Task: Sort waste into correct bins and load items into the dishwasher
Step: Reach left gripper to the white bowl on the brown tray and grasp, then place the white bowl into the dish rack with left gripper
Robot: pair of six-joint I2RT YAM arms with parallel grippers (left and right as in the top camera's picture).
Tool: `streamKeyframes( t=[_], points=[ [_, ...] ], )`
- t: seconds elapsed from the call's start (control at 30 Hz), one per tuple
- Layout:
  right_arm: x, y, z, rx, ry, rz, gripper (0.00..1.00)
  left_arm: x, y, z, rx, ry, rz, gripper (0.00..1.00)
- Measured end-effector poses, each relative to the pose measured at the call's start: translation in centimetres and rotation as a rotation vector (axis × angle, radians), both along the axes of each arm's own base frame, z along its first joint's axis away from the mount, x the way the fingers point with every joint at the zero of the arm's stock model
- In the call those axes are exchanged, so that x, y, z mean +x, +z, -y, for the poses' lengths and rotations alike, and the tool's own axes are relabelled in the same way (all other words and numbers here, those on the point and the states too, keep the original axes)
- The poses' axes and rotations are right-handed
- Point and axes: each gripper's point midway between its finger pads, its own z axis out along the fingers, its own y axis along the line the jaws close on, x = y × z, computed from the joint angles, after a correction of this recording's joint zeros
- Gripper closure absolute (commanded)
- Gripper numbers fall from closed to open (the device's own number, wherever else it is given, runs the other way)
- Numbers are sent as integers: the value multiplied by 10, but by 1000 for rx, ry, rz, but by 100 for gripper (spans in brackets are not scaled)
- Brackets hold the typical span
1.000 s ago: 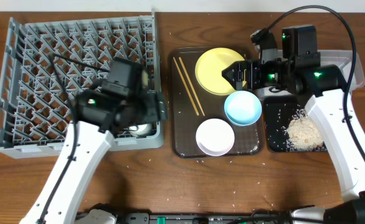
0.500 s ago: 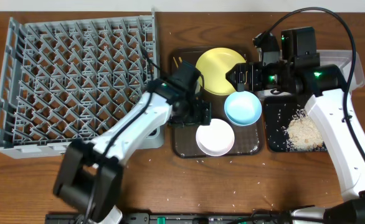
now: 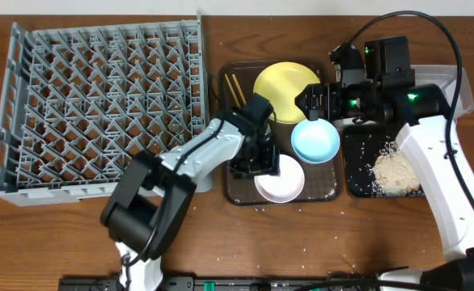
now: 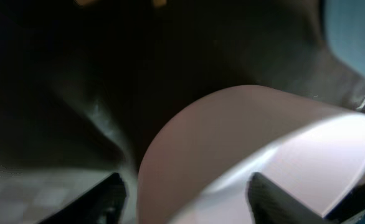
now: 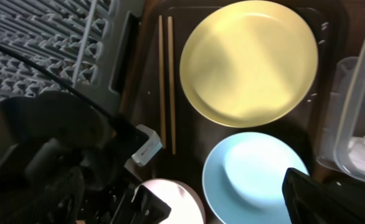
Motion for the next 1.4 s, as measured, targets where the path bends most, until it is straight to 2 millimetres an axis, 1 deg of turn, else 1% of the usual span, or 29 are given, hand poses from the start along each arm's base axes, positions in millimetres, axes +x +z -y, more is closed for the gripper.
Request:
streamKeyframes(
  t=[0.03,0.1,0.13,0.2,0.23,0.27,0.3,0.37,0.4,0.43,0.47,0.53,0.57,0.6,0.63,0.7,0.73,0.8,0.87,0.93,1.0,1.03,1.1,1.13,1.23,1.3,1.33,1.4],
  points=[
    [1,0,1,-4,-4,4,1,-1,-2,1,-5,0,-10,52],
    [7,3,3,-5,-18,27,1,-3,-4,3,-16,-2,-26,68],
    [14,7,8,6,-45,48,1,-4,-4,4,-24,-6,-29,79],
    [24,12,20,23,-100,69,1,-5,-3,5,-32,-5,-35,86],
    [31,17,31,37,-141,87,1,-5,-3,6,-34,-6,-34,88],
    [33,21,38,46,-164,96,1,-4,-3,6,-36,-3,-33,89],
    [40,30,59,64,-231,122,1,-4,-3,6,-37,-4,-34,89],
    [44,56,103,104,-368,184,1,-4,-3,7,-40,-3,-34,92],
    [41,69,122,121,-428,213,1,-4,-4,7,-39,0,-38,92],
    [38,78,135,132,-468,232,1,-5,-5,7,-36,5,-45,92],
    [31,94,157,146,-538,269,1,-5,-6,7,-34,11,-52,93],
    [18,115,184,159,-626,323,1,-6,-10,6,-29,18,-65,93],
    [12,123,194,165,-657,343,1,-7,-11,6,-28,20,-69,93],
    [7,130,204,171,-690,361,1,-6,-11,6,-28,22,-71,93],
    [4,133,213,171,-717,368,1,-6,-11,6,-29,22,-71,93],
    [-1,133,233,171,-777,371,1,-6,-11,6,-32,23,-72,92],
    [-2,132,239,169,-795,369,1,-6,-11,6,-32,24,-72,93],
    [-5,132,250,165,-827,371,1,-5,-10,5,-33,25,-71,93],
    [-6,132,253,166,-838,371,1,-2,-2,3,-45,29,-51,93],
    [-6,132,253,168,-839,370,1,4,17,2,-75,33,-6,93],
    [-6,132,253,169,-839,370,1,11,41,0,-113,31,56,93],
    [-6,132,253,169,-840,369,1,15,55,-1,-136,34,94,93],
    [-7,131,253,169,-840,364,1,20,72,-5,-158,42,133,93],
    [-7,129,252,169,-842,356,1,20,74,-6,-160,43,137,93],
    [-15,116,249,174,-852,288,1,22,73,-11,-154,45,135,93],
    [-18,111,247,176,-857,260,1,27,73,-16,-154,59,140,93],
    [-21,107,246,178,-861,234,1,31,72,-21,-149,73,143,93],
    [-26,99,243,179,-866,195,1,46,71,-39,-122,124,166,93]
  ],
)
